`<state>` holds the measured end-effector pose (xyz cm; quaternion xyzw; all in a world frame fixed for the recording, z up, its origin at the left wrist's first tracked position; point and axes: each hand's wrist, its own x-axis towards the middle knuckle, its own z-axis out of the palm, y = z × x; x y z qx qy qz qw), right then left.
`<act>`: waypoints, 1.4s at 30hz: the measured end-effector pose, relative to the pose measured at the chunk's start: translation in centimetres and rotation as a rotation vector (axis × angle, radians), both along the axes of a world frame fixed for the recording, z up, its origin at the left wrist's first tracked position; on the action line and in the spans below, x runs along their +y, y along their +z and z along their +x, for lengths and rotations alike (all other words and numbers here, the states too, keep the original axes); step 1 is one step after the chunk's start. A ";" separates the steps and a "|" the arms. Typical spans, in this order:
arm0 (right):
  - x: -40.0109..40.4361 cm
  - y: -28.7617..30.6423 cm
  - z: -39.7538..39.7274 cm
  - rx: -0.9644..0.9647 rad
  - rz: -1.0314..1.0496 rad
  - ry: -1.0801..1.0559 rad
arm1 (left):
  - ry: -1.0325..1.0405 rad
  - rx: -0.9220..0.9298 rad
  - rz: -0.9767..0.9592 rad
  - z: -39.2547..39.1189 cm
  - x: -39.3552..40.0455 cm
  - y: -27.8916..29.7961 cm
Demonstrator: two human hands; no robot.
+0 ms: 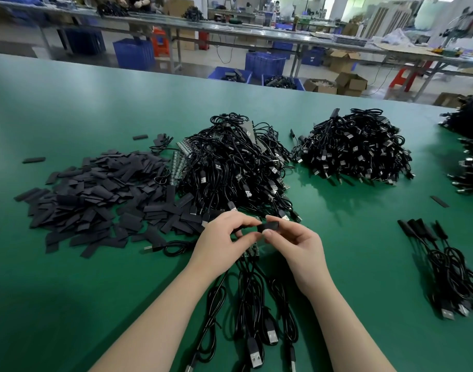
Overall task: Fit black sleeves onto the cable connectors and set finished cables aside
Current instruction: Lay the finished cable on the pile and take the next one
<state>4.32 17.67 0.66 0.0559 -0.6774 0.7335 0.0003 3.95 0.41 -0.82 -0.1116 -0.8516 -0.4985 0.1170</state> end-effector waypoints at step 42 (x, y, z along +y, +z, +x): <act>-0.6 -0.1 0.2 0.090 0.049 -0.172 | -0.030 -0.022 0.016 0.2 0.5 0.2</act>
